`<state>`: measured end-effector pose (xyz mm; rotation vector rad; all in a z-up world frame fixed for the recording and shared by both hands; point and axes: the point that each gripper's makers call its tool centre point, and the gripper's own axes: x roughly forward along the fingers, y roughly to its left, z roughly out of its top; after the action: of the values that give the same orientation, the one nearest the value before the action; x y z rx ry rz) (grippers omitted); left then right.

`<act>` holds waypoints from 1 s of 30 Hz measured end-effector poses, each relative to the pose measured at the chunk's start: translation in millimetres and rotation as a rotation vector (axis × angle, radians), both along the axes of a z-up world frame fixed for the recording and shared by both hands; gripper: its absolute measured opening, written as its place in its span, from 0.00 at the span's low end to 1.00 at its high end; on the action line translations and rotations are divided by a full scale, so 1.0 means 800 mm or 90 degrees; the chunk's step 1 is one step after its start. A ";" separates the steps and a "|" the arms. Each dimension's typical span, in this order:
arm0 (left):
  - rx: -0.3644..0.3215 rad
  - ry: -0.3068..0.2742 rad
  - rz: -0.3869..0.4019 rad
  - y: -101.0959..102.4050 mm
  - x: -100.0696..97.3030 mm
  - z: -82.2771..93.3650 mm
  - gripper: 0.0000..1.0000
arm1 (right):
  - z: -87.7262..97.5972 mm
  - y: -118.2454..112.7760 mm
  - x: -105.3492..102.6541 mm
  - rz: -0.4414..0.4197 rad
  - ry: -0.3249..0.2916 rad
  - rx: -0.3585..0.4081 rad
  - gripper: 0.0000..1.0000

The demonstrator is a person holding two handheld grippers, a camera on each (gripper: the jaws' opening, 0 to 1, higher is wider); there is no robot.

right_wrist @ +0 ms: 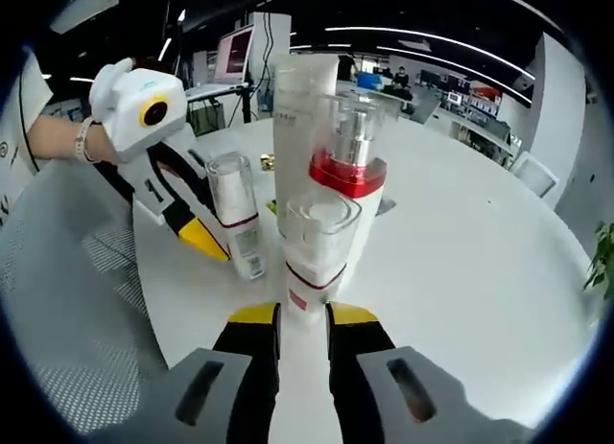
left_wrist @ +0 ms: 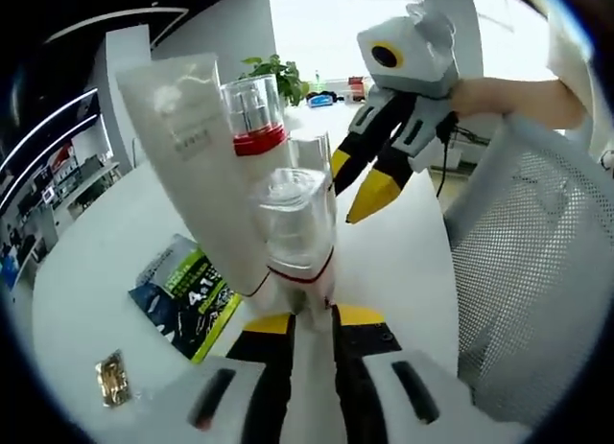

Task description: Arrange the skincare products in the storage area until every visible bottle or jar stands upright without overlapping.

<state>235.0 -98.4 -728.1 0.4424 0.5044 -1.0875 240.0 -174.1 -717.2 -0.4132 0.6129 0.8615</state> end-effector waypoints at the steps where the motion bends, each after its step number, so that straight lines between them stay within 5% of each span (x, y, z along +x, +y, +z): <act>1: -0.001 -0.001 -0.001 -0.001 0.001 0.000 0.11 | -0.001 0.000 0.000 -0.001 0.003 -0.002 0.18; 30: -0.006 -0.017 0.028 -0.018 0.017 0.007 0.12 | -0.005 0.023 0.002 -0.008 0.043 -0.033 0.14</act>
<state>248.9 -112.4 -722.6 0.4355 0.4834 -1.0402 241.5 -156.0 -720.9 -0.4280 0.6999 0.8523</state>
